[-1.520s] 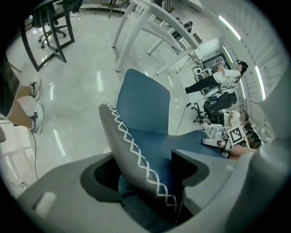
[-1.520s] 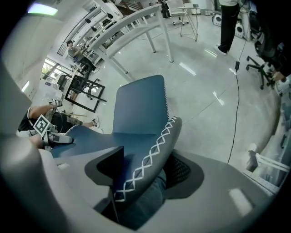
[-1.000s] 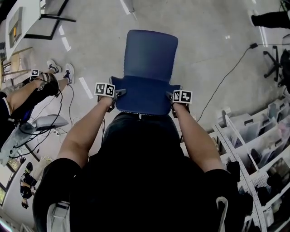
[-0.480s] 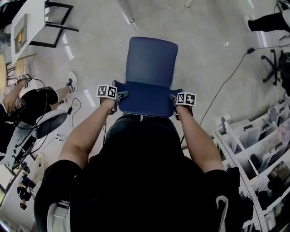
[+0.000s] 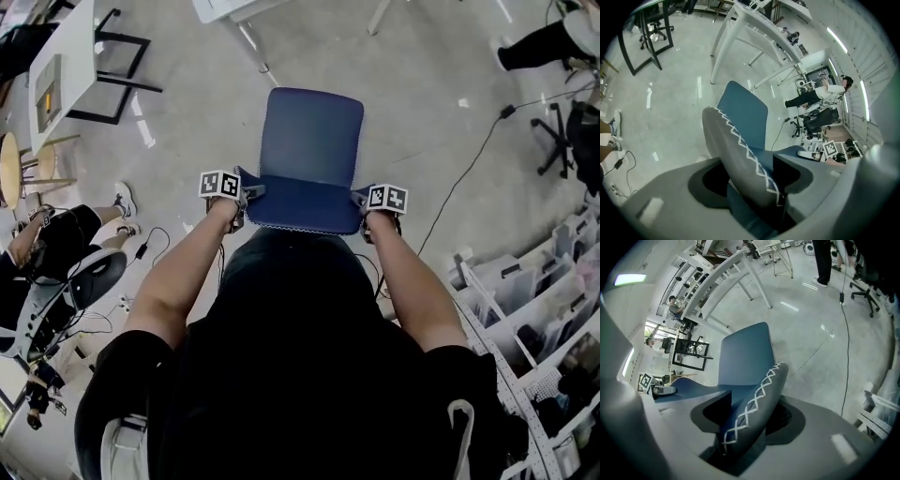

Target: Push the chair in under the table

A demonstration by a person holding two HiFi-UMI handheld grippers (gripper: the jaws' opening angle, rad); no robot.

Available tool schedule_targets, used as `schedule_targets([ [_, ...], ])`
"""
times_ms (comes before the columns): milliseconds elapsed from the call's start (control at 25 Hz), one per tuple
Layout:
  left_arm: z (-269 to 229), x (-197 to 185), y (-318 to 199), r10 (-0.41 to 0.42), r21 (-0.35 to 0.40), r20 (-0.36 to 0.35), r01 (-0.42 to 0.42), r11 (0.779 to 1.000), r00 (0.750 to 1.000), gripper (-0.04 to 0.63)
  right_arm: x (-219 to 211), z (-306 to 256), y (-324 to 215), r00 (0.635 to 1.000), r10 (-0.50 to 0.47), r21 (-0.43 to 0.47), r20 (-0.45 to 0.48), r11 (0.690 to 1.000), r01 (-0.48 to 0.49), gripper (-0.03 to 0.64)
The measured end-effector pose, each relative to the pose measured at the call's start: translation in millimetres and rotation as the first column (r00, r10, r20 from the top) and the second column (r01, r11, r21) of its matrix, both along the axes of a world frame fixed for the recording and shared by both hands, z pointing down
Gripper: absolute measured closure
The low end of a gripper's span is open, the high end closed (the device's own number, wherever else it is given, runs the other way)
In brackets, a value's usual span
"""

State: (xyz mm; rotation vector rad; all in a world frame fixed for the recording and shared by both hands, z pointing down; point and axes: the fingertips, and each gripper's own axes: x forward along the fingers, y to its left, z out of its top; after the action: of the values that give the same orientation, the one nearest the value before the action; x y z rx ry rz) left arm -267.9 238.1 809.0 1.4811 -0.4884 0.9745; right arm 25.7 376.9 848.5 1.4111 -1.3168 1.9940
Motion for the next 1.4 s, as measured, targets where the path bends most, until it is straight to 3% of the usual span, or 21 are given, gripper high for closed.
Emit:
schedule_targets([
  [240, -8, 29, -21, -0.003, 0.008, -0.022, 0.003, 1.0, 1.0, 0.314, 23, -8, -8, 1.0, 0.025, -0.004, 0.0, 1.0, -0.025, 0.367],
  [520, -11, 31, -50, -0.015, -0.026, -0.028, 0.015, 1.0, 0.999, 0.314, 25, -18, -38, 0.999, 0.049, -0.015, 0.008, 0.999, -0.049, 0.367],
  [960, -21, 58, -134, 0.009, -0.067, -0.048, -0.012, 0.998, 0.999, 0.313, 46, -33, -112, 0.997, 0.077, -0.05, -0.003, 0.996, -0.077, 0.365],
  [1400, -28, 84, -219, 0.034, -0.059, -0.069, -0.038, 0.998, 0.997, 0.311, 75, -44, -200, 0.995, 0.092, -0.03, -0.022, 0.995, -0.093, 0.365],
])
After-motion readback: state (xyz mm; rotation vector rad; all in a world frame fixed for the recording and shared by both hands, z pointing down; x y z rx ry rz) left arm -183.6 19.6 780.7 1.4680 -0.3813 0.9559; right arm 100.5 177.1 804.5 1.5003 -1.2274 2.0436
